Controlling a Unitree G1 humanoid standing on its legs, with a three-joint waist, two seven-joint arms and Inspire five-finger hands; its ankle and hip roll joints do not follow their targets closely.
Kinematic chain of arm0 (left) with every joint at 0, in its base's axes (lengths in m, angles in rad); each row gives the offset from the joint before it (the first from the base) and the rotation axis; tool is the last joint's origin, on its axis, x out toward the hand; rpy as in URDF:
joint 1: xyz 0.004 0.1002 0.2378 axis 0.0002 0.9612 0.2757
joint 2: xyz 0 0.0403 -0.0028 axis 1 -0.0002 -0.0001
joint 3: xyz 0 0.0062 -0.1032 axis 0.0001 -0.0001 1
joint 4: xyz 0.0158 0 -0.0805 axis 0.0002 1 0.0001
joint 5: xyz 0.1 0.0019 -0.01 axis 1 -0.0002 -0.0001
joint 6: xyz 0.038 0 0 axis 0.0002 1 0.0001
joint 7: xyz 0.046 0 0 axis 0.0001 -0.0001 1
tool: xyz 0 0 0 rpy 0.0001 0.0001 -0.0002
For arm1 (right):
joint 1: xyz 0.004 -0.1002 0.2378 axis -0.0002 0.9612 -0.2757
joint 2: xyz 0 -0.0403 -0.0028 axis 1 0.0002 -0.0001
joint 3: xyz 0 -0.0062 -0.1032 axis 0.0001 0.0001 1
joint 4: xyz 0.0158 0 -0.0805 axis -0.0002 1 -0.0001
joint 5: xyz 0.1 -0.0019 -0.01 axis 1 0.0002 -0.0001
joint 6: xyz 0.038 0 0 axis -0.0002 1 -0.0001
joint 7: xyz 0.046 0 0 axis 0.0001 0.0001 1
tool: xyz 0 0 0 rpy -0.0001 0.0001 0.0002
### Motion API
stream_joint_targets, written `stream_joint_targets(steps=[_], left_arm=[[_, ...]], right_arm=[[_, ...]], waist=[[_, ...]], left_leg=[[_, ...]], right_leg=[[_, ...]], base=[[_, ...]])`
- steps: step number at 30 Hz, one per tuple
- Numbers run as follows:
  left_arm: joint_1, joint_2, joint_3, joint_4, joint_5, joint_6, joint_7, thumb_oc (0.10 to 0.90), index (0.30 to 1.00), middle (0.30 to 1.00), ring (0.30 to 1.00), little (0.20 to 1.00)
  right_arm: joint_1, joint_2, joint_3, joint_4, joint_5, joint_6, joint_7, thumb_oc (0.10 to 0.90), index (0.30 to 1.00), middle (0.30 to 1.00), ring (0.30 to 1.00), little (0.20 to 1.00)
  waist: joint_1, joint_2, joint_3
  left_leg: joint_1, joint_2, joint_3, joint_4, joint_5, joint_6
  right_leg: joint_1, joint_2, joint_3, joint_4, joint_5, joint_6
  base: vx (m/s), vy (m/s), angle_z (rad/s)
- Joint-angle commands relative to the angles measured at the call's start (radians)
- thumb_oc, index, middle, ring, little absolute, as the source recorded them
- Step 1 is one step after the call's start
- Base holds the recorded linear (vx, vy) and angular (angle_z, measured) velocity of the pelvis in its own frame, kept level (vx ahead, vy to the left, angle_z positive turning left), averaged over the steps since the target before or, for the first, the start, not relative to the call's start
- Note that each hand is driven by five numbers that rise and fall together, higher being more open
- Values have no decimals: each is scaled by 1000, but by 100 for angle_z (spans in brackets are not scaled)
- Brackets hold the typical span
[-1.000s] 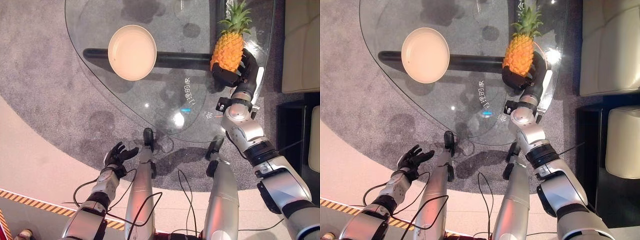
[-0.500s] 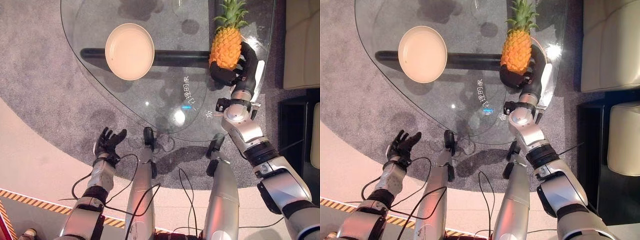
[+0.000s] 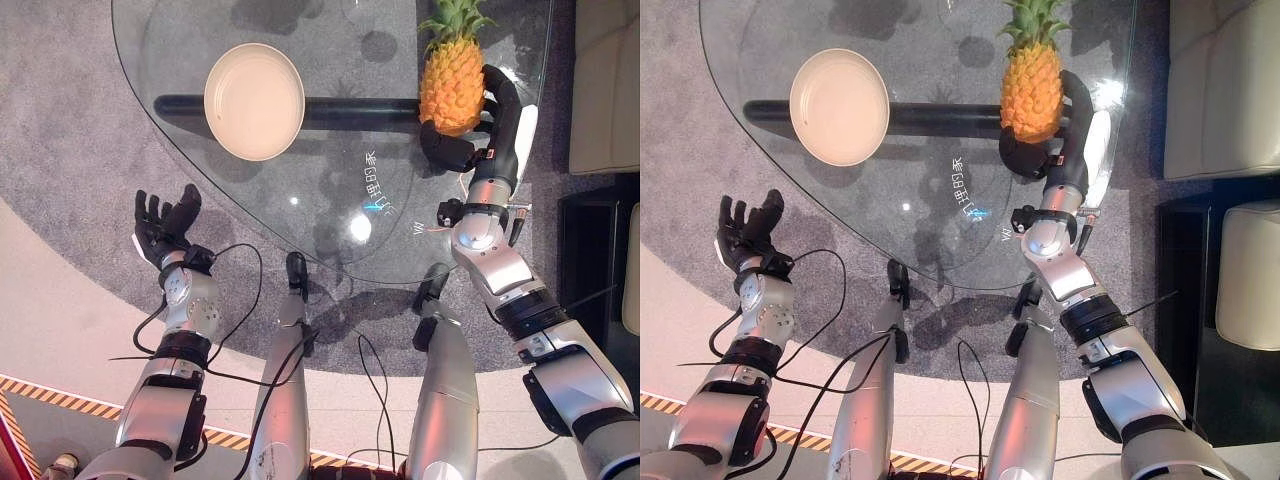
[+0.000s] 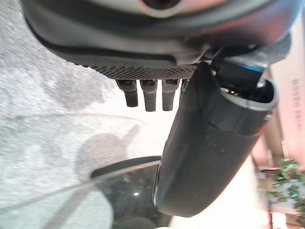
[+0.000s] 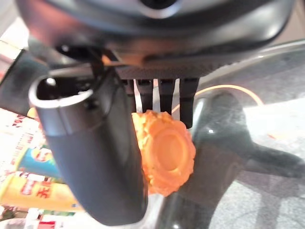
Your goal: Pick up the fruit to the plate
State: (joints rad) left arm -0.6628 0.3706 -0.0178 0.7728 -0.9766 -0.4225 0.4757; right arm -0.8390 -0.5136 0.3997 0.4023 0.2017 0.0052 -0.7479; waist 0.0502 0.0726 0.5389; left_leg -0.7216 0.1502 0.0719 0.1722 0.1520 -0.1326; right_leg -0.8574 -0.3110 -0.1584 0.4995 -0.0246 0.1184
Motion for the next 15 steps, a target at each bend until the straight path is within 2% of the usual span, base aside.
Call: stream_joint_targets(steps=[1,5,15], left_arm=[[-20,94,70,-54,42,-149,67,800,900,900,900,900],[-37,87,69,-129,68,-178,65,800,900,900,900,900],[-76,40,31,-344,145,-127,-76,800,900,900,900,900]], right_arm=[[-49,-41,-9,-194,-138,-160,-36,100,300,300,300,200],[-48,-39,-6,-223,-214,-163,-34,100,300,300,300,200],[-57,-68,-20,-271,-365,-169,1,100,300,300,300,200]], waist=[[-19,3,-19],[-18,-2,-19],[-19,-9,-19]], left_leg=[[-55,12,-21,111,-64,-15],[-60,11,-25,116,-69,-15],[-72,12,-30,121,-77,-15]], right_leg=[[32,5,-4,-93,41,33],[33,7,-4,-94,41,33],[32,3,-10,-105,50,44]], base=[[5,-33,1],[8,-33,2],[0,-16,1]])
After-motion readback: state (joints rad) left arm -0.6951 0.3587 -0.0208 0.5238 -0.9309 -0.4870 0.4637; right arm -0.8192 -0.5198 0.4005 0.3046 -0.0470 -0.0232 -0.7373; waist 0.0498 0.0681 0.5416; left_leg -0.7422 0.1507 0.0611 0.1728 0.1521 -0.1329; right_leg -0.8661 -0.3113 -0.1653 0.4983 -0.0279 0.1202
